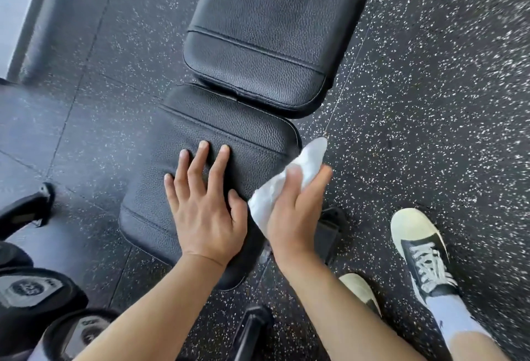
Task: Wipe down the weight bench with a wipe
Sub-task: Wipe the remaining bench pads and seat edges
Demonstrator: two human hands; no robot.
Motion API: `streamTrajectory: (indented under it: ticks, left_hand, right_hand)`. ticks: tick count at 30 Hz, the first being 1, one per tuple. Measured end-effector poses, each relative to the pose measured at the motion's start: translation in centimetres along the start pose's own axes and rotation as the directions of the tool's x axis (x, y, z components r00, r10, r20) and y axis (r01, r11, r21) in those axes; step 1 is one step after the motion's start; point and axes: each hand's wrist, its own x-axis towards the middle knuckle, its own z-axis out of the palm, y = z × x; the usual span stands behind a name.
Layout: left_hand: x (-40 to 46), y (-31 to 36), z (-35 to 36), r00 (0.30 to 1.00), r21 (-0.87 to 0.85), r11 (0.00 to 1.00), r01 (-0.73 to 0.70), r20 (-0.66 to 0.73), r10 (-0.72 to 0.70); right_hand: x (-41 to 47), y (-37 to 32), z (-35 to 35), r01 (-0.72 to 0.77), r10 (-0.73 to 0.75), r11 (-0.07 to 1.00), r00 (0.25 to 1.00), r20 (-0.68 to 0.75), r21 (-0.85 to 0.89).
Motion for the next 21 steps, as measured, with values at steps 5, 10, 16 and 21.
streamTrajectory:
  ticks: [5,10,16,21]
  left_hand:
    - [0.0,-0.1,0.0,1.0,0.001,1.0,-0.02,-0.006,0.02]
    - [0.1,0.1,-0.4,1.0,-0.004,1.0,-0.021,0.003,0.021]
    - [0.0,-0.2,-0.3,1.0,0.026,0.999,-0.018,0.01,0.018]
    - [0.0,0.0,-0.6,0.999,0.045,0.999,-0.018,0.034,0.016]
  right_hand:
    - [7.4,-3.7,0.9,0.451,-0.428,0.861,0.892,0.144,-0.235]
    - [12.8,-7.4,1.2,0.758,-0.629,0.558,0.652,0.423,-0.339]
    - [18.4,-11.5,6.8,0.818,-0.599,0.223,0.544,0.588,-0.531]
    - [17.4,-12.1,6.6,0.865,-0.535,0.195,0.489,0.689,-0.462]
